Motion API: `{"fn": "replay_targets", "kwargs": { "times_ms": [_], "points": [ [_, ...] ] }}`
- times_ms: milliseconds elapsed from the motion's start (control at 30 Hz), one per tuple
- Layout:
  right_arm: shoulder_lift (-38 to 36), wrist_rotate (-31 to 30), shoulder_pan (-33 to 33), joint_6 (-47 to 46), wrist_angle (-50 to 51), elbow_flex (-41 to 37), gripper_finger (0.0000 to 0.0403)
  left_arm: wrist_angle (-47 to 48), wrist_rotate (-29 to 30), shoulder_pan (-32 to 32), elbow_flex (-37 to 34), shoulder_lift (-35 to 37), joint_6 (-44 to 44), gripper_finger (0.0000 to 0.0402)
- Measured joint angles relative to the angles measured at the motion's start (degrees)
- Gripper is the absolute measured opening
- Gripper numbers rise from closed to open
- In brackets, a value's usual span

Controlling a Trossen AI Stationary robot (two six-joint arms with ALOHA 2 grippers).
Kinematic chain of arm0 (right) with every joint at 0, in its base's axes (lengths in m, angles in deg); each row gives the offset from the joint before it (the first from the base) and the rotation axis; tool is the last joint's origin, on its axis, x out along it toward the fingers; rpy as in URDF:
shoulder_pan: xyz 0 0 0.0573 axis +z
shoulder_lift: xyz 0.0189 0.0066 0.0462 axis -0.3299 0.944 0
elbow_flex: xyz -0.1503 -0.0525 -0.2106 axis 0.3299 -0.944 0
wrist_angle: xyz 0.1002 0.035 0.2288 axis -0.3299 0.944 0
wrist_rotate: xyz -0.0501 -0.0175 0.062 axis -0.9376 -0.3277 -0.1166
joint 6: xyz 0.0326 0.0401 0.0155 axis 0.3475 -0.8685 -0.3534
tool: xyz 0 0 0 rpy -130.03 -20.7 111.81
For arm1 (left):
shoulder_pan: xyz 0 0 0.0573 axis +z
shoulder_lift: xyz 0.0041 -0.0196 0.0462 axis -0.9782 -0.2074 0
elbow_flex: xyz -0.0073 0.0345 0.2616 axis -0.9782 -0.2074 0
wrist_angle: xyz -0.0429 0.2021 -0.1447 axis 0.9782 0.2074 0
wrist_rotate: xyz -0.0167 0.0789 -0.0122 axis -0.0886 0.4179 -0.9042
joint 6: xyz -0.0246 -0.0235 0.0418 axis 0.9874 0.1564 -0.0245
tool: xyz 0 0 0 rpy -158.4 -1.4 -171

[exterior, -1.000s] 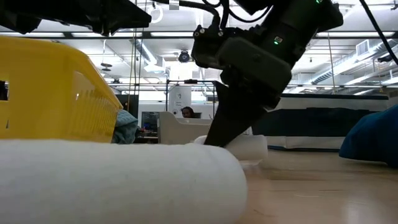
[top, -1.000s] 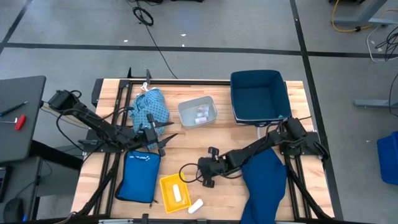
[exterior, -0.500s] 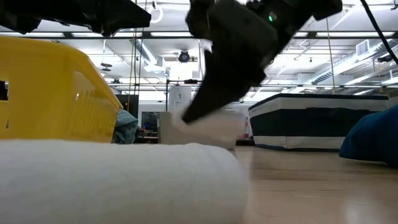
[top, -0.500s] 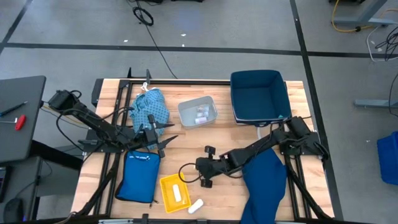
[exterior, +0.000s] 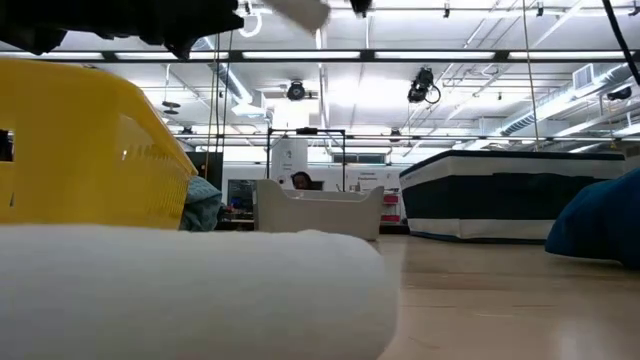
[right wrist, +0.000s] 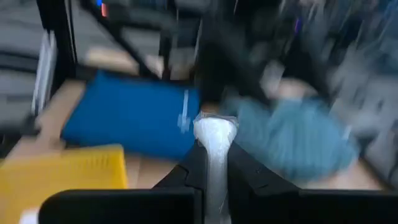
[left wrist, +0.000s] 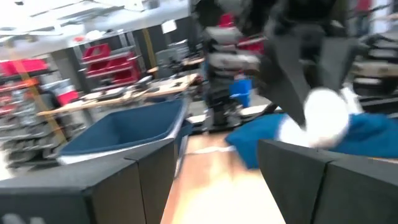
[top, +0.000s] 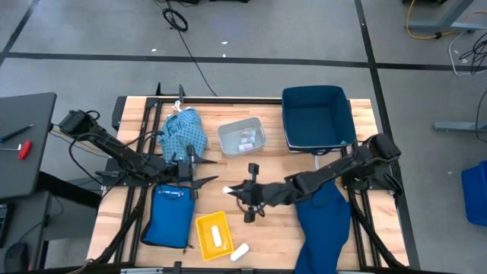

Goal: Pick & place medical supplies in basket/bin
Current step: Put the top rolled gauze into the yellow bin

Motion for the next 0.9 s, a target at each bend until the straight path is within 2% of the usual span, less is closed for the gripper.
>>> {"fn": "replay_targets", "kwargs": {
  "times_ms": [200,533,733,900],
  "points": [
    [-0.7,2.1,-1.5,11.0,-10.1,0.0,0.0029,-5.8,-7.7,0.4,0.0,-2.2,-0.1,0.0227],
    [-0.6,7.9,-5.2,12.8,-17.1,0.0,0.0029,-19.0,-18.5,4.2,0.0,-10.2,1.3,0.0227],
    [-0.6,10.3,-6.5,12.3,-18.3,0.0,0.0029,-29.2,-19.7,6.2,0.0,-15.2,3.1,0.0227],
    [-0.6,10.9,-6.7,12.7,-18.8,0.0,0.0029,-33.5,-22.0,7.8,0.0,-17.7,5.8,0.0227]
  ]
}}
